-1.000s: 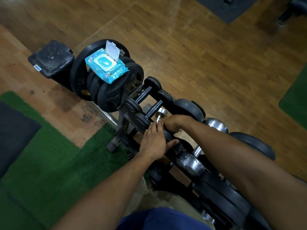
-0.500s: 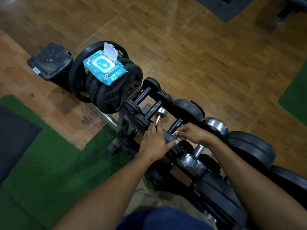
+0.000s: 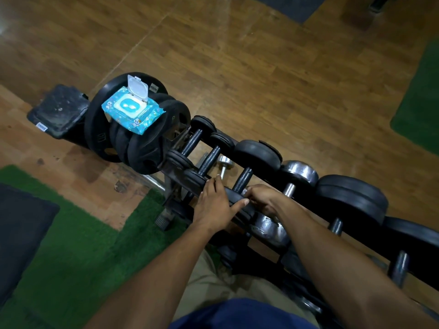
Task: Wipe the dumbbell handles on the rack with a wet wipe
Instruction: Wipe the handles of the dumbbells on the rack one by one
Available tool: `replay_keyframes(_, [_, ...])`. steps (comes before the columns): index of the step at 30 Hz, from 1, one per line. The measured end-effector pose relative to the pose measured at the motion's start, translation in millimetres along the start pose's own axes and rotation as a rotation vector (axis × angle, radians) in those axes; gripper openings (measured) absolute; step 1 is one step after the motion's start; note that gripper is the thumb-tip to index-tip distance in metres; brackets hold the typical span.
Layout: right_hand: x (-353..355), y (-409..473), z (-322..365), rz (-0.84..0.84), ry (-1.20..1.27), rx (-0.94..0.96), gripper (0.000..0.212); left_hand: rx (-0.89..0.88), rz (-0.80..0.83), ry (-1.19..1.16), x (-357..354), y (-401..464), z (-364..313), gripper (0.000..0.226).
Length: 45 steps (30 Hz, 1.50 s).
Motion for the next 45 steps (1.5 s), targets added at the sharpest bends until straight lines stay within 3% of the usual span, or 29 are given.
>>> replay_keyframes(6, [0,-8,5,0.059,0.029,-0.024,0.02,0.005,0.01,0.0,1,0,0,0.117])
replay_keyframes(11, [0,-13,7,0.03,0.298,-0.021,0.03,0.009,0.006,0.002,2,-1,-1,0.116])
replay_keyframes(16, [11,-6,21,-0.165,0.646,-0.005,0.023,0.016,0.01,0.004,3,-1,-2,0.115])
replay_keyframes(20, [14,-9,28,-0.229,0.746,0.033,0.021,0.022,0.014,0.002,3,-1,-3,0.116])
replay_keyframes(24, [14,-9,23,-0.221,0.698,0.052,0.019,0.019,0.016,0.004,3,-1,-2,0.115])
replay_keyframes(32, [23,-22,17,-0.191,0.296,0.194,0.003,0.018,0.025,0.004,3,-1,-2,0.114])
replay_keyframes(37, [36,-47,14,-0.176,0.253,0.284,0.017,0.024,0.021,0.012,4,-3,-3,0.114])
replay_keyframes(45, [79,-83,-5,-0.372,0.069,0.444,0.022,0.004,-0.091,0.038,-6,-18,-13,0.103])
Point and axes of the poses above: each hand's wrist, its own y-axis towards the middle knuckle, its own x-axis out of the back of the hand, z = x × y, the point moved 5 cm from there along y, towards the middle knuckle, and after that the axes turned 4 degrees about -z, right-handed, at the moved point
